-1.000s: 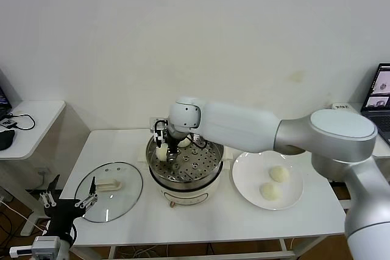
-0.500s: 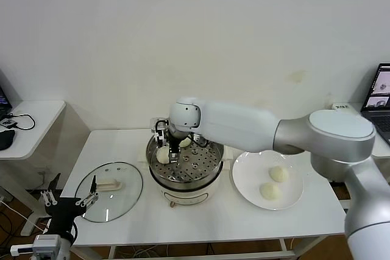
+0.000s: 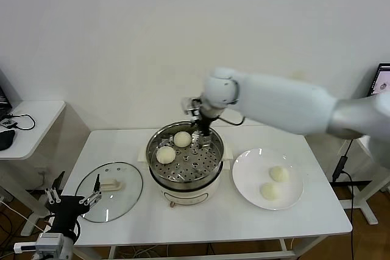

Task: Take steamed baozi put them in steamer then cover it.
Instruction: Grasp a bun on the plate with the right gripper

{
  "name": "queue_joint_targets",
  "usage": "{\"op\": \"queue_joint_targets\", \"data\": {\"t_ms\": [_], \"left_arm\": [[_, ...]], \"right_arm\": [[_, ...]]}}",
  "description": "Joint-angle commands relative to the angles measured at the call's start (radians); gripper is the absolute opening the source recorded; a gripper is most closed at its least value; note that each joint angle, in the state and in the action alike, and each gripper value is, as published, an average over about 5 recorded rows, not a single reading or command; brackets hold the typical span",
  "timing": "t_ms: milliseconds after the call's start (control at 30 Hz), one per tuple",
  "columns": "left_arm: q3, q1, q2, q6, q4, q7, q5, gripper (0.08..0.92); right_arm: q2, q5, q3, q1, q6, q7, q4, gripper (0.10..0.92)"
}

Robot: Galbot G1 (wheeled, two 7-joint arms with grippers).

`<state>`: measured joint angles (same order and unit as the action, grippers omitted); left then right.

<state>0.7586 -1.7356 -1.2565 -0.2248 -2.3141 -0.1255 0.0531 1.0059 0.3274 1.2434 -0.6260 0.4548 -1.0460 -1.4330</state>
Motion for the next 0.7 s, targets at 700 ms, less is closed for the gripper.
{"op": "queue_joint_targets", "data": {"t_ms": [700], "left_arm": [[-0.03,-0.018,-0.007,0.002,0.013,0.008,-0.026,0.823]], "right_arm": [[-0.552,-0.382,-0.194,0.402,-0.156,-0.059,-0.194,0.823]]}}
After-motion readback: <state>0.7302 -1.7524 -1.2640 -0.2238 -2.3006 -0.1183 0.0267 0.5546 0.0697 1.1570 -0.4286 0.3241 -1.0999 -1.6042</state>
